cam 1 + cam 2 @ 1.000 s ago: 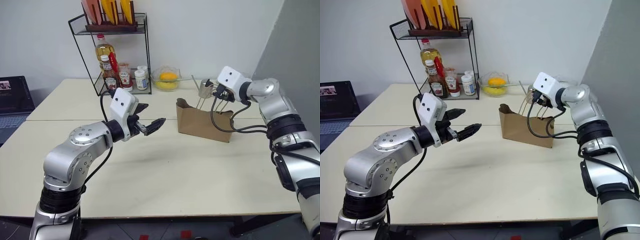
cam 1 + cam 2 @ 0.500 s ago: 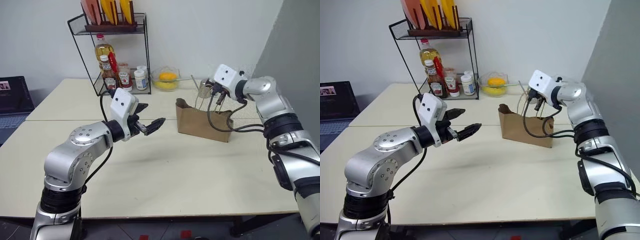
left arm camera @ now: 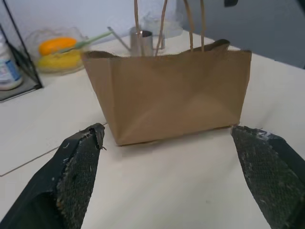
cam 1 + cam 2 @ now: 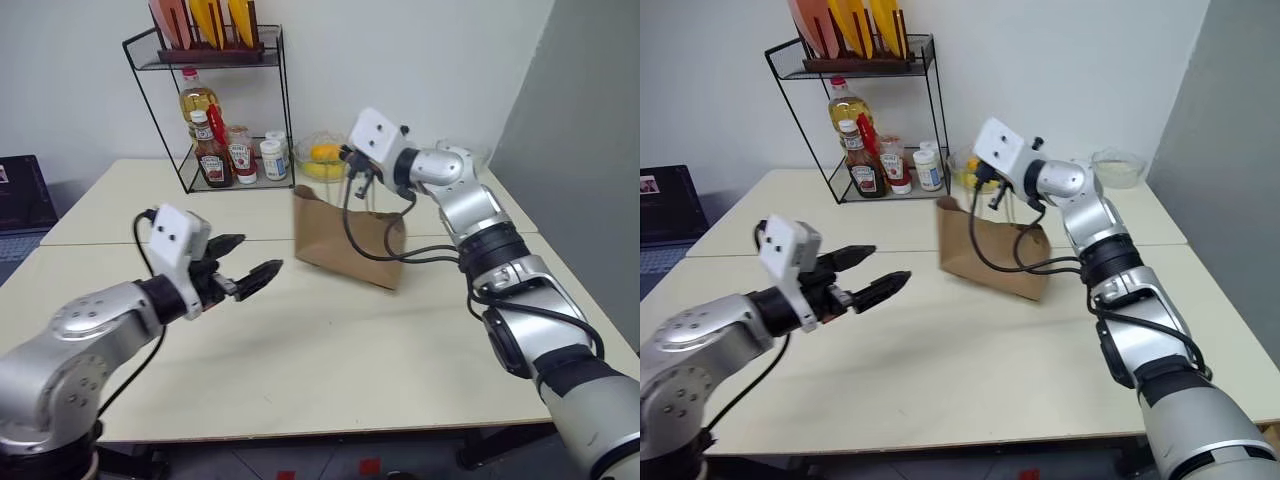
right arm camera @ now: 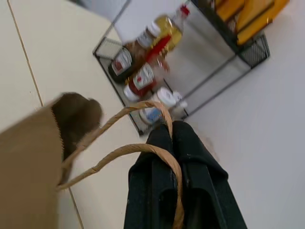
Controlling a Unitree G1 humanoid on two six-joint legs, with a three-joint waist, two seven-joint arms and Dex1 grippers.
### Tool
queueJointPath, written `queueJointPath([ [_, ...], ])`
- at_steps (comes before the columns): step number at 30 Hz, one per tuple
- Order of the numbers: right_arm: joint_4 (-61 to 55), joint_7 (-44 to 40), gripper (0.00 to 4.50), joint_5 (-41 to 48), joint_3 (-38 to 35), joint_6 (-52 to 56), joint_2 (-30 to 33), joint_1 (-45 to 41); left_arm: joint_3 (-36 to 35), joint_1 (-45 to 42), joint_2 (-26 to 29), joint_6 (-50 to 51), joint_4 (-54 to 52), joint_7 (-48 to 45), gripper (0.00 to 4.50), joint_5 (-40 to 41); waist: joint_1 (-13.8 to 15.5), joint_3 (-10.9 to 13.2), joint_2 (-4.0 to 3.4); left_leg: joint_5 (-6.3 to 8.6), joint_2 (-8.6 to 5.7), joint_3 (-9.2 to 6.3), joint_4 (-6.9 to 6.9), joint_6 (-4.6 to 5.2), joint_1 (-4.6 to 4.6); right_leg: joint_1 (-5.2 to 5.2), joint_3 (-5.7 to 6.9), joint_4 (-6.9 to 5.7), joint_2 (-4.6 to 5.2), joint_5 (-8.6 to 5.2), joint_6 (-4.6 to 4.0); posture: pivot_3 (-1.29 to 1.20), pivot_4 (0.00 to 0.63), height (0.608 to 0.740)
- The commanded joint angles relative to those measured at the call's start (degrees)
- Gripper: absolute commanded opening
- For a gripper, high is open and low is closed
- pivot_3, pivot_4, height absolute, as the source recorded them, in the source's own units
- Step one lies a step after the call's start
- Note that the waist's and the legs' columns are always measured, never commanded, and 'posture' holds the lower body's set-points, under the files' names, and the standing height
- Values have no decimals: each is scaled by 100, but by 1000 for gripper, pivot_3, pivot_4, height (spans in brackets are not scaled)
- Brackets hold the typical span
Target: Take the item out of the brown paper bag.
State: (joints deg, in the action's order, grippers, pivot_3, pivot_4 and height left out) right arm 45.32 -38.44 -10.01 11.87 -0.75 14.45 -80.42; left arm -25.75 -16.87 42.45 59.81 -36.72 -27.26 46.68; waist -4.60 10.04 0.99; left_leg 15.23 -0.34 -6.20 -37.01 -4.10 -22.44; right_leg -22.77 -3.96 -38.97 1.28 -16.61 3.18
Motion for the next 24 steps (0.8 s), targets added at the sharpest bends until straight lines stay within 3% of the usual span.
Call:
queueJointPath([
  [1, -63, 154, 65, 148, -194, -270, -87, -349, -372, 172, 183, 50, -355, 36, 4500, 306, 20, 0, 6, 0, 1, -1, -1, 0, 0, 2, 2, 2, 0, 0, 0, 0, 150, 740],
  [9, 192, 406, 65, 37, -47, -313, -585, -228, -485, 416, 234, 18, -546, 400, 4500, 601, 58, 0, 9, -1, 1, -3, 0, -1, 0, 3, 4, 0, -1, 0, -1, 0, 150, 740],
  [19, 557, 868, 65, -238, -1, -512, -556, -545, -421, 404, 374, -88, -493, 570, 4500, 765, 50, 1, 10, -1, 1, 0, 2, -2, 0, 0, 1, 0, -2, 0, -1, 0, 150, 740],
  [24, 626, 865, 65, -376, 144, -326, -604, -290, -310, 330, 442, -156, -406, 545, 4500, 765, 29, 1, 10, -1, 3, 1, 4, -1, 0, -2, 1, 0, -4, 0, -2, 0, 150, 740],
])
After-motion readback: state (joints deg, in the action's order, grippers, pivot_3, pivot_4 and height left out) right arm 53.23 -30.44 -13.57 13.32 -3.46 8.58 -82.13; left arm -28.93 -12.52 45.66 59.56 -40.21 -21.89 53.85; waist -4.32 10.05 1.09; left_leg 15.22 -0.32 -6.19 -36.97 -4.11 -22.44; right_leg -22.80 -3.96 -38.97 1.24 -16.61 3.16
